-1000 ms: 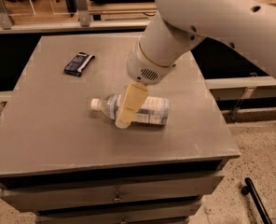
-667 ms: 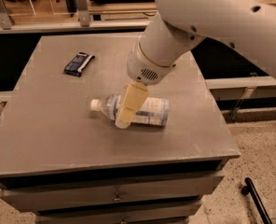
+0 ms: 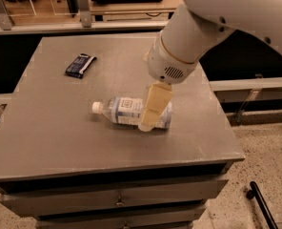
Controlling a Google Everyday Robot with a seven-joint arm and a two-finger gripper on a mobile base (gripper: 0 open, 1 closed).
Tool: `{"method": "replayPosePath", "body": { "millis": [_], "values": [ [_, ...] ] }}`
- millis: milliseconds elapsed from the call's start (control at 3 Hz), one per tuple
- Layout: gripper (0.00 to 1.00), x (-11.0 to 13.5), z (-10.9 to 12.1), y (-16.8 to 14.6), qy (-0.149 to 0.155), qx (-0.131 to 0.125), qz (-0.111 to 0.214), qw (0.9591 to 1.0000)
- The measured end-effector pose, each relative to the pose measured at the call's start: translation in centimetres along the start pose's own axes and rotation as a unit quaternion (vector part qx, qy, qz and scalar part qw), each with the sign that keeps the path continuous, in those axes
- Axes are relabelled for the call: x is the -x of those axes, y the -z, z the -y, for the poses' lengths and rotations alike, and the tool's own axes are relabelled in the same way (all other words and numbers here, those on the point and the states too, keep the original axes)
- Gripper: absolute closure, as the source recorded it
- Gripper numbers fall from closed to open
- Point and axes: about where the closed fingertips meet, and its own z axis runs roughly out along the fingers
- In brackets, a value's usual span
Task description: Knock blue plastic bottle over
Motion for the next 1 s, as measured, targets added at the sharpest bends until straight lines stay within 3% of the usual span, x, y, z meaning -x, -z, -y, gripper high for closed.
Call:
{"method": "replayPosePath", "body": {
  "millis": [333,667,1000],
  "values": [
    [0.00,-4.2,-0.1,1.5,-0.028,-0.017,0.026,0.9991],
    [0.00,-5.1,-0.6,2.6,-0.043,-0.022,0.045,0.9978],
    [0.00,-4.8,-0.5,2.4,-0.038,-0.021,0.040,0.9983]
  ]
}}
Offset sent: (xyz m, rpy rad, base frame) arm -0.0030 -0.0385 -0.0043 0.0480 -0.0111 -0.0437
